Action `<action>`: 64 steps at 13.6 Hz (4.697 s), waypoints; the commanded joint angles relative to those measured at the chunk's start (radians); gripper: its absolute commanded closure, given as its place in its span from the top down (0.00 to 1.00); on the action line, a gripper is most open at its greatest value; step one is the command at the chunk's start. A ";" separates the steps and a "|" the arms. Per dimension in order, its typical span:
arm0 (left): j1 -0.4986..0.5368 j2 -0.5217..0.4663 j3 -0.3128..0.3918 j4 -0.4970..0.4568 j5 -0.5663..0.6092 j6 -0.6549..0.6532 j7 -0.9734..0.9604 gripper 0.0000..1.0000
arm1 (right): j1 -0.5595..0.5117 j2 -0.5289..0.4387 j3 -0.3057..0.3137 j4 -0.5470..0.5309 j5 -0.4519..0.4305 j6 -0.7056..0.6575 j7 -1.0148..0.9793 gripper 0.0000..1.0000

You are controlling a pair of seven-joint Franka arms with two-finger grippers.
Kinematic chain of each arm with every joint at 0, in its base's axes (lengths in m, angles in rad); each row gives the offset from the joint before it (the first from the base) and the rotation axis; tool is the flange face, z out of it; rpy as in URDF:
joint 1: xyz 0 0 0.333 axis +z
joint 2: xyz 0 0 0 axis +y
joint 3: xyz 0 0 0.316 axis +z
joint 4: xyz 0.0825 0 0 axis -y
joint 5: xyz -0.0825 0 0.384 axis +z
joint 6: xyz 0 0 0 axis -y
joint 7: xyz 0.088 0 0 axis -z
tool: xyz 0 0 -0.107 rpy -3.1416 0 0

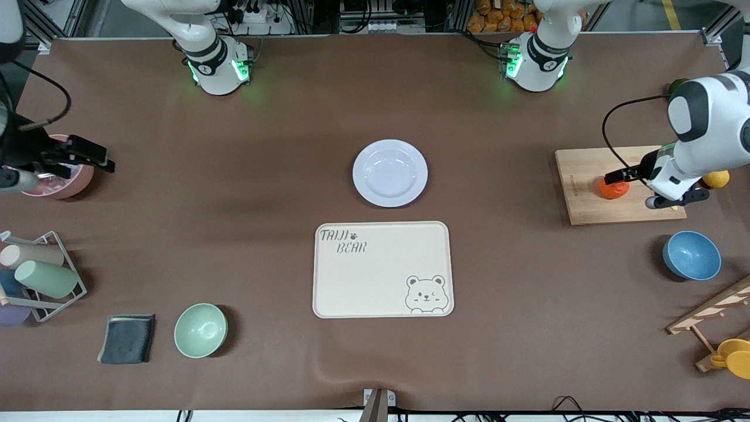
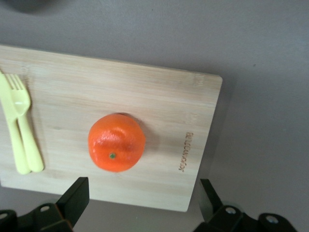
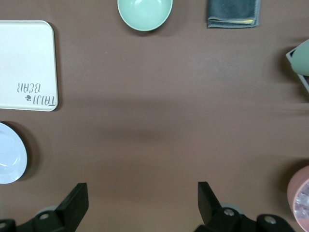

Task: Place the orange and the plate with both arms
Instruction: 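Close the left gripper on the orange while the right gripper hovers, then lift the orange with the left gripper and carry it over the plate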

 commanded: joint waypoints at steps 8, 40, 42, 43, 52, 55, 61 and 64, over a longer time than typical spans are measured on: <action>0.031 0.125 -0.008 0.009 0.105 0.093 -0.004 1.00 | 0.050 0.055 -0.003 -0.080 0.012 0.164 -0.001 1.00; 0.043 0.205 -0.043 0.046 0.176 0.085 -0.008 0.15 | 0.045 0.109 -0.003 -0.078 0.012 0.196 -0.001 1.00; 0.043 0.208 -0.146 0.151 0.081 -0.060 -0.036 0.07 | 0.045 0.107 -0.001 -0.080 0.012 0.194 -0.001 1.00; 0.031 0.216 -0.184 0.226 0.043 -0.146 -0.085 0.06 | 0.045 0.109 -0.003 -0.078 0.012 0.194 -0.001 1.00; -0.457 0.300 -0.289 0.480 -0.100 -0.197 -0.656 0.06 | 0.048 0.115 -0.003 -0.083 0.012 0.202 -0.001 1.00; -0.575 0.387 -0.289 0.564 -0.106 -0.148 -0.889 0.06 | 0.051 0.118 -0.001 -0.090 0.014 0.199 -0.001 1.00; -0.758 0.561 -0.277 0.658 -0.083 -0.074 -1.220 0.12 | 0.042 0.118 -0.003 -0.243 0.248 0.208 -0.001 1.00; -0.805 0.598 -0.278 0.657 -0.086 -0.042 -1.252 0.32 | 0.048 0.117 -0.001 -0.363 0.426 0.222 -0.012 1.00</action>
